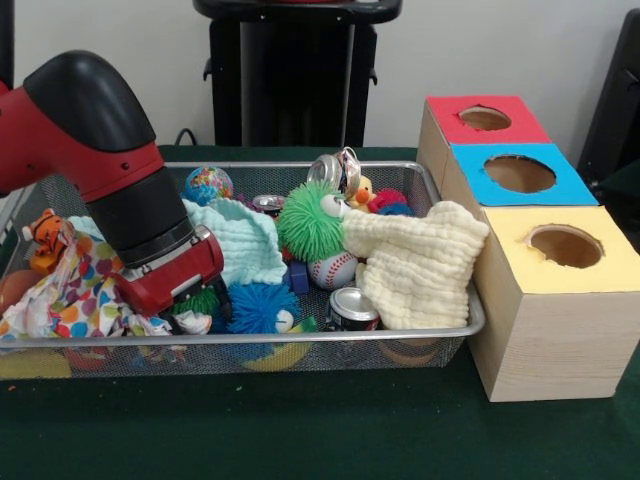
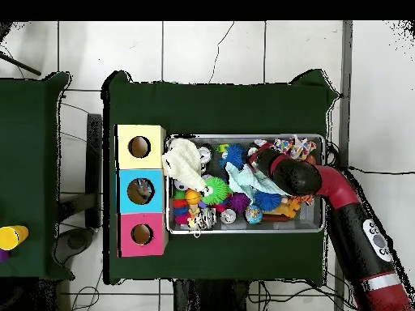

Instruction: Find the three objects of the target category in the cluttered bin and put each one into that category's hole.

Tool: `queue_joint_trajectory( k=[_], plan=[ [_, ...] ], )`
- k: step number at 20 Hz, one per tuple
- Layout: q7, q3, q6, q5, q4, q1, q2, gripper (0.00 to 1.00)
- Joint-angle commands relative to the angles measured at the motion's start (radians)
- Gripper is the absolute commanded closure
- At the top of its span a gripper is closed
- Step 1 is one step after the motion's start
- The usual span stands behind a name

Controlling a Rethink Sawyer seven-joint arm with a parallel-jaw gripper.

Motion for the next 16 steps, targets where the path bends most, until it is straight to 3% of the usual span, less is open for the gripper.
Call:
queue_joint_trajectory(
  k=[1,16],
  plan=[
    [-0.333,-0.109,0.055,-0.083,-0.142,0.009,0.051,0.0],
    [-0.347,-0.115,0.031,-0.1,-0.153,-0.002,0.075,0.0]
  ],
)
